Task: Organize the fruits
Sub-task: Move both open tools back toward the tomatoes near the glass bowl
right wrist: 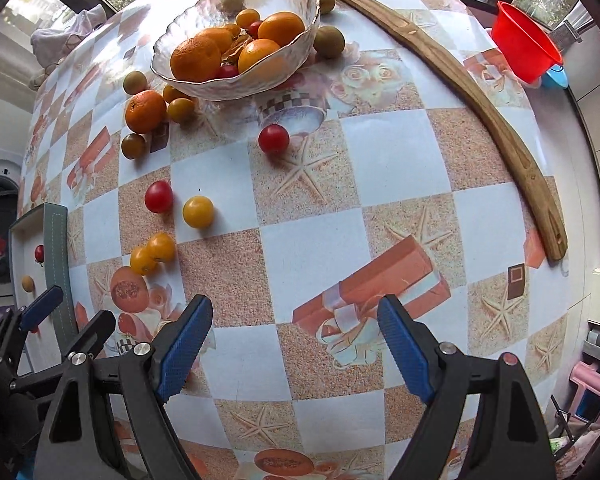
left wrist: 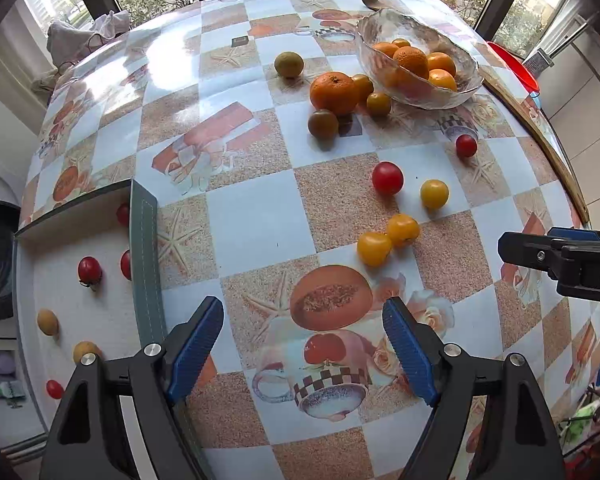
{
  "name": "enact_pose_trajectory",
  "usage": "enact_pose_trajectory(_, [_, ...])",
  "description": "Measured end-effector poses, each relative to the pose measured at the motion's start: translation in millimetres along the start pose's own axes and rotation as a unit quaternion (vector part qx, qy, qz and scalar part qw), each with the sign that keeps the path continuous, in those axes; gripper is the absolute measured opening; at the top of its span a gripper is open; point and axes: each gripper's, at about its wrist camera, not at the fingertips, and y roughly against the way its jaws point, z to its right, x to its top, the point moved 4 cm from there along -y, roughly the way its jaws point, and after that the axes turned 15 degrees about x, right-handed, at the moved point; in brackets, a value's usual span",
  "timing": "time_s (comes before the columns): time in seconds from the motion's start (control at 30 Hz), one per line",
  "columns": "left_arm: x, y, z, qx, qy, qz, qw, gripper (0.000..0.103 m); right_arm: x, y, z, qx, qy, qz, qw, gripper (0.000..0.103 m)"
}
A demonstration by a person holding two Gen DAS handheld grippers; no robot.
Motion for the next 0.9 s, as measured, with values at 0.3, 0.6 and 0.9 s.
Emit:
enact_pose_trajectory(0.3, [14,-16,19,-0.004,-0.001,0.008,1.0,0.083,39,-15,1,-0.005,0.033,0.018,0.999,0.072])
enact_pose_trajectory(0.6, [22,-24,28,-0.008,0.008,0.009,0.9999,0.077,70,-35,-15,-0.012,0.06,0.03,0.998,0.069])
enact_pose_trajectory(0.9, [16,-18,42,-0.014,-0.011,0.024,0.9995,0.047,89,-42,-31,-0.029,0.078,0.044,0.996,0.026])
